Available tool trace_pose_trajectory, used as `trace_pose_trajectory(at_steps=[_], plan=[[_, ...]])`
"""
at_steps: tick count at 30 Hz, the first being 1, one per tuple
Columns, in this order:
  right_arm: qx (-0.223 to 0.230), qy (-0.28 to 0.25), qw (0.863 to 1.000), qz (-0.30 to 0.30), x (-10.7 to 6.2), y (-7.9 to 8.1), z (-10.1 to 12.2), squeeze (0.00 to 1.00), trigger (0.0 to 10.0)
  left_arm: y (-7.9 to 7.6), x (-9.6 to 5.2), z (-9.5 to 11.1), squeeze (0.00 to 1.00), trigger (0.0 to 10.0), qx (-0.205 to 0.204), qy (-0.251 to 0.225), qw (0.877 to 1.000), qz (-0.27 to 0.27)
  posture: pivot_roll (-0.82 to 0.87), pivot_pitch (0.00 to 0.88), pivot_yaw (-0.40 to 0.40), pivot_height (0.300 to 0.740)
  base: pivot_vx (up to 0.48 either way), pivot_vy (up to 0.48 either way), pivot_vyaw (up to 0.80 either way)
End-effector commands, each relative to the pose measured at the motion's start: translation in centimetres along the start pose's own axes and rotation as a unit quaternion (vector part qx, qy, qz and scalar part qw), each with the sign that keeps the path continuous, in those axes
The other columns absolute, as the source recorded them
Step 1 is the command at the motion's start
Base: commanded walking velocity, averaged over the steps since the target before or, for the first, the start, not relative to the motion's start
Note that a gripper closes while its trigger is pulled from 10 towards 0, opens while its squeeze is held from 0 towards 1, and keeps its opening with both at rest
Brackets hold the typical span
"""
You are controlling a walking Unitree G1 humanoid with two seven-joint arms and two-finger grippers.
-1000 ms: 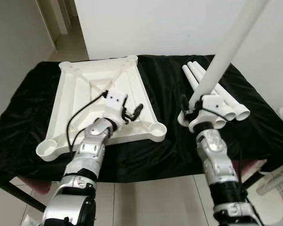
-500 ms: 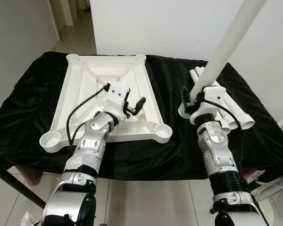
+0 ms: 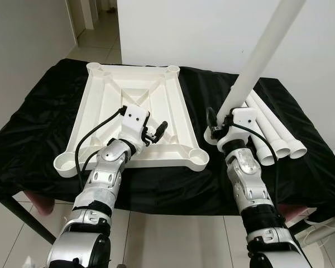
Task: Building children table
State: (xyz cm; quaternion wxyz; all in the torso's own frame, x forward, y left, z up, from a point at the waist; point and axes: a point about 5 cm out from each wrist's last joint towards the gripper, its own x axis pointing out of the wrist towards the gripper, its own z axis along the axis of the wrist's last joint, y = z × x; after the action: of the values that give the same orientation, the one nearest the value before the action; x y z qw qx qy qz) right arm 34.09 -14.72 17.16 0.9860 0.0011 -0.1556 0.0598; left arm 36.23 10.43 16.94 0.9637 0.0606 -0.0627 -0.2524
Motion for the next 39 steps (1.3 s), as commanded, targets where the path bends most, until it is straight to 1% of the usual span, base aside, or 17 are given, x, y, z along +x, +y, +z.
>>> trace_pose_trajectory(at_steps=[1, 5, 7, 9, 11, 14, 16, 18, 20, 24, 30, 39], plan=[[-0.003, -0.006, 1.0, -0.005, -0.4, -0.1, 0.0, 0.0, 10.0, 1.1, -0.6, -0.5, 0.0, 10.0, -0.012, 0.009, 0.994, 0.112, 0.09, 0.0, -0.072, 0.74, 0.0, 0.0, 0.0], [0.0, -0.001, 1.0, 0.001, -0.8, 0.2, -0.3, 0.0, 10.0, 1.1, -1.0, -0.6, 0.0, 10.0, -0.025, 0.006, 0.993, 0.115, 0.09, 0.0, -0.072, 0.74, 0.0, 0.0, 0.0], [-0.001, -0.007, 1.0, -0.002, -0.6, -0.1, 0.0, 0.0, 10.0, 0.9, -1.8, -1.0, 0.0, 10.0, -0.024, 0.005, 0.995, 0.097, 0.1, 0.0, -0.082, 0.74, 0.0, 0.0, 0.0], [-0.002, -0.008, 1.0, -0.003, -0.5, -0.3, 0.1, 0.0, 10.0, 0.8, -2.0, -1.2, 0.0, 10.0, -0.022, 0.005, 0.996, 0.091, 0.1, 0.0, -0.082, 0.74, 0.0, 0.0, 0.0], [-0.005, -0.013, 1.0, -0.004, -0.3, -0.5, 0.4, 0.0, 10.0, 0.8, -2.7, -1.5, 0.0, 10.0, -0.02, 0.004, 0.997, 0.076, 0.1, 0.0, -0.087, 0.74, 0.0, 0.0, 0.0], [-0.007, -0.015, 1.0, -0.004, -0.3, -0.6, 0.5, 0.0, 10.0, 0.8, -3.1, -1.6, 0.0, 10.0, -0.019, 0.003, 0.997, 0.072, 0.1, 0.0, -0.088, 0.74, 0.0, 0.0, 0.0], [-0.011, -0.015, 1.0, -0.005, -0.2, -0.9, 0.5, 0.0, 10.0, 0.9, -3.7, -1.8, 0.0, 10.0, -0.017, 0.006, 0.998, 0.065, 0.11, 0.0, -0.091, 0.74, 0.12, 0.0, 0.0], [-0.011, -0.015, 1.0, -0.005, -0.2, -0.9, 0.5, 0.0, 10.0, 0.9, -3.7, -1.8, 0.0, 10.0, -0.017, 0.006, 0.998, 0.065, 0.11, 0.0, -0.091, 0.74, 0.24, 0.0, 0.0], [-0.012, -0.014, 1.0, -0.004, -0.2, -0.9, 0.6, 0.0, 10.0, 1.2, -4.1, -1.8, 0.0, 10.0, -0.015, 0.01, 0.997, 0.072, 0.12, 0.0, -0.095, 0.74, 0.12, 0.0, 0.0], [-0.012, -0.014, 1.0, -0.001, -0.3, -0.7, 0.6, 0.0, 10.0, 1.6, -4.3, -1.5, 0.0, 10.0, -0.017, 0.005, 0.996, 0.084, 0.12, 0.0, -0.101, 0.74, 0.0, 0.0, 0.0], [-0.011, -0.013, 1.0, 0.003, -0.3, -0.6, 0.6, 0.0, 10.0, 2.0, -4.6, -1.1, 0.0, 10.0, -0.023, -0.005, 0.995, 0.1, 0.12, 0.0, -0.11, 0.74, 0.319, 0.0, 0.0], [-0.013, -0.01, 1.0, 0.007, -0.3, -0.6, 0.5, 0.0, 10.0, 2.1, -4.9, -0.9, 0.0, 10.0, -0.022, -0.006, 0.994, 0.106, 0.13, 0.0, -0.115, 0.74, 0.345, 0.0, 0.0]])
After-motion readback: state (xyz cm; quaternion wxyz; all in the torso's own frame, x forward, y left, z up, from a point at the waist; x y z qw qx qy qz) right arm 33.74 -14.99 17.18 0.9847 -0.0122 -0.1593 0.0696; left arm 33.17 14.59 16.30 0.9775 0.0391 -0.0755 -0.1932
